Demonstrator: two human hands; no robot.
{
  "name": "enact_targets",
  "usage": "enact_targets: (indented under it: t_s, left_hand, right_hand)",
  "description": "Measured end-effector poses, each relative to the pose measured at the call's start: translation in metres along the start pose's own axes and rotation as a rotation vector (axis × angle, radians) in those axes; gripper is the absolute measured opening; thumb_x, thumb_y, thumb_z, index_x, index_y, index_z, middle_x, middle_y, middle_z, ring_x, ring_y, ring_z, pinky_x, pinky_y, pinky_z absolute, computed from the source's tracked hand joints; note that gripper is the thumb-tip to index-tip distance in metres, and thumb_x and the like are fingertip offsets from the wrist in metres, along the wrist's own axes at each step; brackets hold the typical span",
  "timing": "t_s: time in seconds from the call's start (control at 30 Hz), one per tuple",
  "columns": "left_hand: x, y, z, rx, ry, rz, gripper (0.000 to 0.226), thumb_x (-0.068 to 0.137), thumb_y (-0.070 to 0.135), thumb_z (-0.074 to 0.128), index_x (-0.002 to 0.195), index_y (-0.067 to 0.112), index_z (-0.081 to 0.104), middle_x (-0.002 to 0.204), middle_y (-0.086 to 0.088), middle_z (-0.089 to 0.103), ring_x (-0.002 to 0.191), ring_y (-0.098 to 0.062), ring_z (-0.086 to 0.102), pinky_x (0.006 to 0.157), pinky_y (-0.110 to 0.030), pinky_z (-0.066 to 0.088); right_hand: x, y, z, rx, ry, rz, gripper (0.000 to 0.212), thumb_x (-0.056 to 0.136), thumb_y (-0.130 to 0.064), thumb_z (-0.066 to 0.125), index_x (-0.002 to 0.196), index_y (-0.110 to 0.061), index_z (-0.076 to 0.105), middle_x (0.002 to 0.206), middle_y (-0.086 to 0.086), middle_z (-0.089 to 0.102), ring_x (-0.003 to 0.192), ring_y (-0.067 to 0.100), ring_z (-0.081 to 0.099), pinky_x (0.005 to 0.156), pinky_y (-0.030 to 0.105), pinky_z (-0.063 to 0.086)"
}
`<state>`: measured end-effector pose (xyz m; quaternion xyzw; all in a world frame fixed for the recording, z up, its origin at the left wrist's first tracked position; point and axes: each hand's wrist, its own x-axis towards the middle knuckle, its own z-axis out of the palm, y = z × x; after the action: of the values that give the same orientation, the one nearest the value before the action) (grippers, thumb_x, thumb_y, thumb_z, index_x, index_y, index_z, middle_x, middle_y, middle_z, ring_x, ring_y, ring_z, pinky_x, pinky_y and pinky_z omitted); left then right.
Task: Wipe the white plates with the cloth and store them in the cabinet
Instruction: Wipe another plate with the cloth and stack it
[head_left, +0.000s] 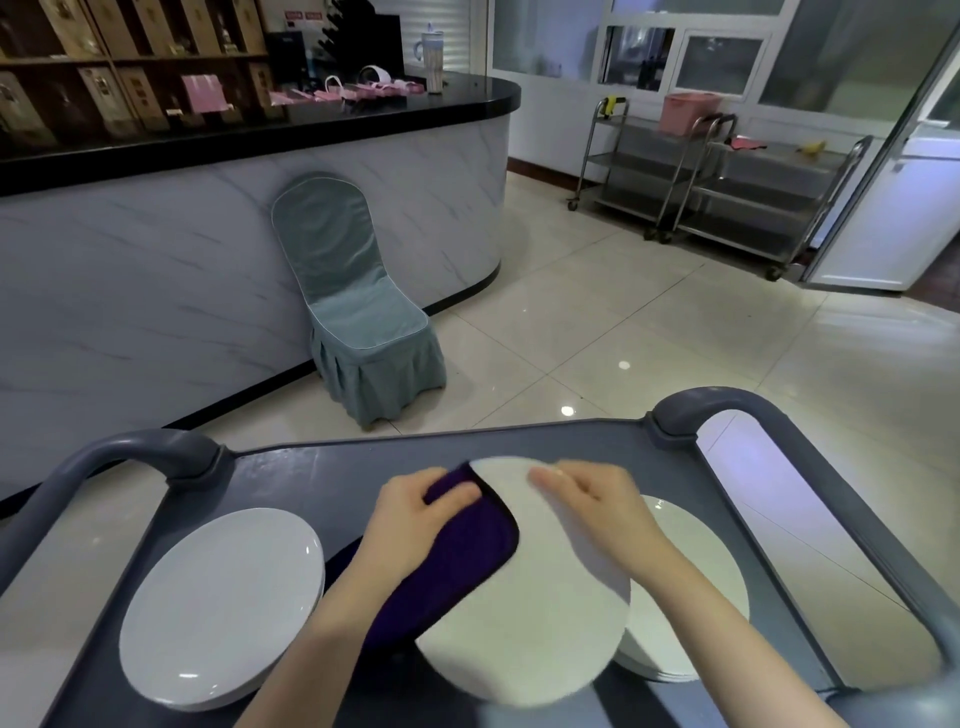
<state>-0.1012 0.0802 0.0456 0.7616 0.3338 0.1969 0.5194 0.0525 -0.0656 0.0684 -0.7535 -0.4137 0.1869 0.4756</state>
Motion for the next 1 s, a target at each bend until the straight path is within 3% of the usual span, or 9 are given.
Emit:
enact_targets:
  t_s: [0.1, 0.17, 0.23, 0.37, 0.47, 0.63, 0.77, 0.9, 1.0]
  left_hand:
    - [0.001, -0.006, 0.011, -0.303, 0.381, -0.168, 0.036, 0.093, 0.034, 0.063, 0.083, 0.0, 0.066, 0.081, -0.02, 0.069, 0.069, -0.016, 0.057, 0.067, -0.036, 0.049]
    - [-0.003, -0.006, 0.026, -0.508, 0.538, -0.287, 0.041, 0.095, 0.036, 0.061, 0.081, -0.002, 0.063, 0.076, -0.013, 0.062, 0.071, -0.018, 0.051, 0.069, -0.036, 0.048]
    - [-0.005, -0.01, 0.032, -0.612, 0.581, -0.346, 0.035, 0.094, 0.038, 0.061, 0.079, 0.007, 0.062, 0.076, -0.005, 0.057, 0.073, -0.017, 0.049, 0.069, -0.034, 0.045]
    - [-0.003, -0.019, 0.012, -0.464, 0.555, -0.269, 0.043, 0.094, 0.038, 0.06, 0.078, -0.001, 0.059, 0.073, -0.006, 0.058, 0.071, -0.018, 0.05, 0.068, -0.034, 0.044]
    - [0.0, -0.011, -0.007, -0.205, 0.424, -0.089, 0.032, 0.093, 0.031, 0.064, 0.076, 0.003, 0.065, 0.065, -0.002, 0.062, 0.064, -0.011, 0.052, 0.063, -0.027, 0.042]
    - [0.004, 0.01, -0.007, 0.157, -0.006, 0.159, 0.022, 0.084, 0.022, 0.075, 0.068, 0.033, 0.067, 0.06, 0.018, 0.064, 0.058, 0.006, 0.055, 0.058, -0.011, 0.039]
    - [-0.005, 0.005, 0.0, 0.103, 0.016, 0.133, 0.015, 0.087, 0.024, 0.072, 0.073, 0.029, 0.07, 0.069, 0.01, 0.069, 0.063, -0.001, 0.06, 0.06, -0.016, 0.043]
    - [-0.02, -0.015, 0.005, -0.205, 0.271, -0.128, 0.027, 0.094, 0.031, 0.063, 0.082, 0.008, 0.069, 0.077, -0.008, 0.071, 0.07, -0.015, 0.064, 0.067, -0.033, 0.049]
    - [-0.018, -0.021, 0.0, -0.154, 0.284, -0.137, 0.038, 0.094, 0.034, 0.062, 0.08, -0.002, 0.063, 0.077, -0.02, 0.065, 0.066, -0.02, 0.056, 0.062, -0.033, 0.043]
  right_hand:
    - [-0.005, -0.011, 0.014, 0.37, 0.437, 0.165, 0.051, 0.098, -0.023, 0.06, 0.058, -0.016, 0.03, 0.061, -0.002, 0.026, 0.059, 0.012, 0.024, 0.05, 0.023, 0.022]
    - [-0.012, -0.016, 0.04, 0.627, 0.67, 0.285, 0.054, 0.1, -0.025, 0.055, 0.052, -0.024, 0.031, 0.057, -0.009, 0.028, 0.058, 0.012, 0.025, 0.053, 0.025, 0.026]
    - [-0.017, -0.009, 0.058, 0.668, 0.749, 0.369, 0.051, 0.102, -0.03, 0.051, 0.052, -0.027, 0.04, 0.055, -0.015, 0.036, 0.058, 0.011, 0.033, 0.058, 0.027, 0.033]
    - [-0.021, 0.016, 0.047, 0.449, 0.436, 0.311, 0.03, 0.1, -0.034, 0.052, 0.071, -0.025, 0.053, 0.065, -0.011, 0.055, 0.069, 0.015, 0.051, 0.067, 0.031, 0.044]
    - [-0.005, 0.015, 0.014, 0.3, 0.202, 0.132, 0.007, 0.096, -0.025, 0.061, 0.092, -0.024, 0.066, 0.081, -0.011, 0.07, 0.075, 0.009, 0.062, 0.072, 0.021, 0.048]
    - [0.014, -0.003, 0.005, -0.209, -0.279, -0.093, 0.031, 0.096, -0.044, 0.058, 0.077, -0.02, 0.061, 0.07, -0.004, 0.059, 0.063, 0.004, 0.045, 0.063, 0.02, 0.036]
    - [0.01, 0.0, 0.012, -0.181, -0.208, -0.169, 0.04, 0.098, -0.043, 0.055, 0.068, -0.017, 0.054, 0.062, -0.001, 0.048, 0.059, 0.005, 0.038, 0.059, 0.022, 0.032]
    - [0.005, 0.01, 0.01, 0.096, 0.124, 0.049, 0.045, 0.097, -0.029, 0.06, 0.06, -0.017, 0.037, 0.06, -0.006, 0.034, 0.06, 0.009, 0.031, 0.058, 0.027, 0.027]
    - [0.002, 0.014, 0.012, 0.125, 0.17, 0.118, 0.048, 0.097, -0.026, 0.058, 0.059, -0.023, 0.031, 0.059, -0.009, 0.03, 0.058, 0.009, 0.028, 0.056, 0.025, 0.024]
